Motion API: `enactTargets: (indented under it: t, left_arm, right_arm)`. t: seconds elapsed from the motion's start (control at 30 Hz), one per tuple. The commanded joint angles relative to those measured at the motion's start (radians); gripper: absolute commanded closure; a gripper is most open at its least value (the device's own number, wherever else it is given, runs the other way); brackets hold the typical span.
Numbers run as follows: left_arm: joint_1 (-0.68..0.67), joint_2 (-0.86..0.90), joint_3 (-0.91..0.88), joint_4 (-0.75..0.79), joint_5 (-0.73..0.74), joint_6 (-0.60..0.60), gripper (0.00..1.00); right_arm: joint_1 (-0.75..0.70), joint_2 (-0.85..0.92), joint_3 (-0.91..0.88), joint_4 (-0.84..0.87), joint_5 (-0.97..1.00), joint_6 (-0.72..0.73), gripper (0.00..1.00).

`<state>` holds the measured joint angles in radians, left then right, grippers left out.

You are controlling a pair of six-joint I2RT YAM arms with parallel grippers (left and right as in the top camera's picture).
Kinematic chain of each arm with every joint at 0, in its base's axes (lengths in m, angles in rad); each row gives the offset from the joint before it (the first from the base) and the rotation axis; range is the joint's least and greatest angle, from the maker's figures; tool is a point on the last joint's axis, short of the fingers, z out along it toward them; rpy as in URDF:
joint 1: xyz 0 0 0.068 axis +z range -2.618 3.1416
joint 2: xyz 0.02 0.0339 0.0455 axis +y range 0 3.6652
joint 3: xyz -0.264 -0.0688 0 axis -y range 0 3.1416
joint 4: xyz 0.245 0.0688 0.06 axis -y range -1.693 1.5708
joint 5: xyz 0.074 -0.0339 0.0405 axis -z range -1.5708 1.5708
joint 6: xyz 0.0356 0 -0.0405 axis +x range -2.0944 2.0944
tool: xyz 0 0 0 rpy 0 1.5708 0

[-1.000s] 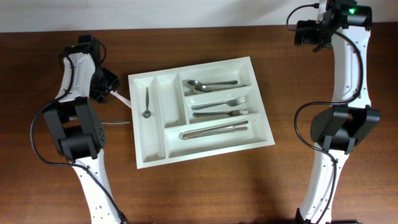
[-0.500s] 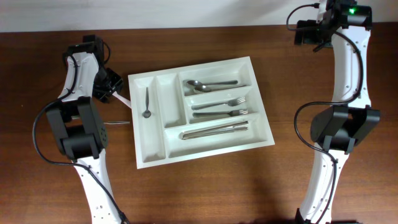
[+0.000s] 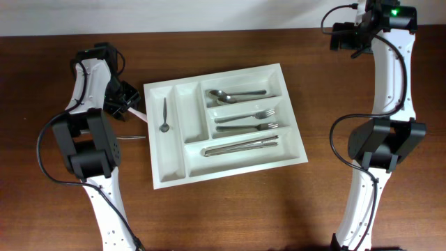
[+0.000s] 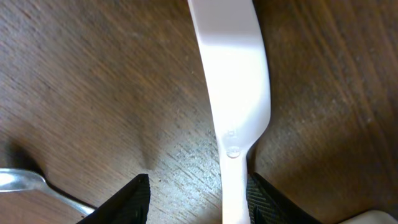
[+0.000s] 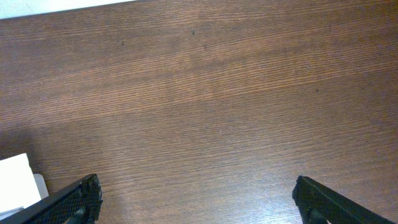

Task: Pack container
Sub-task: 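Lower the left gripper and grasp the pink knife by its handle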

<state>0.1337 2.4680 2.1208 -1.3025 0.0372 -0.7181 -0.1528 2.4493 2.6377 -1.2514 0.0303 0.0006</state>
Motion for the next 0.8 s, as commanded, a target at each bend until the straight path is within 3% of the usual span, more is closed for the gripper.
enactTargets:
  t: [0.0,0.13,0.27,0.53,0.63,0.77]
  left_arm:
    - [-0.006,0.014,0.006,-0.016,0.008,0.016,0.48]
    - [-0.013,0.022,0.006,-0.017,0.008,0.028,0.48]
    - [-0.018,0.036,0.006,-0.016,0.008,0.032,0.64]
    - [-0.023,0.056,-0.013,-0.004,0.008,0.032,0.72]
    - [-0.022,0.056,-0.042,0.027,0.008,0.032,0.82]
    - [-0.021,0.056,-0.077,0.067,-0.01,0.035,0.84]
  right_arm:
    - [0.002,-0.006,0.014,0.002,0.016,0.008,0.01]
    - [0.002,-0.006,0.014,0.002,0.016,0.008,0.01]
    - [0.002,-0.006,0.014,0.002,0.016,0.008,0.01]
    - [0.002,-0.006,0.014,0.002,0.016,0.008,0.01]
    - [0.002,-0.006,0.014,0.002,0.016,0.008,0.01]
    - [0.002,-0.006,0.014,0.002,0.016,0.008,0.01]
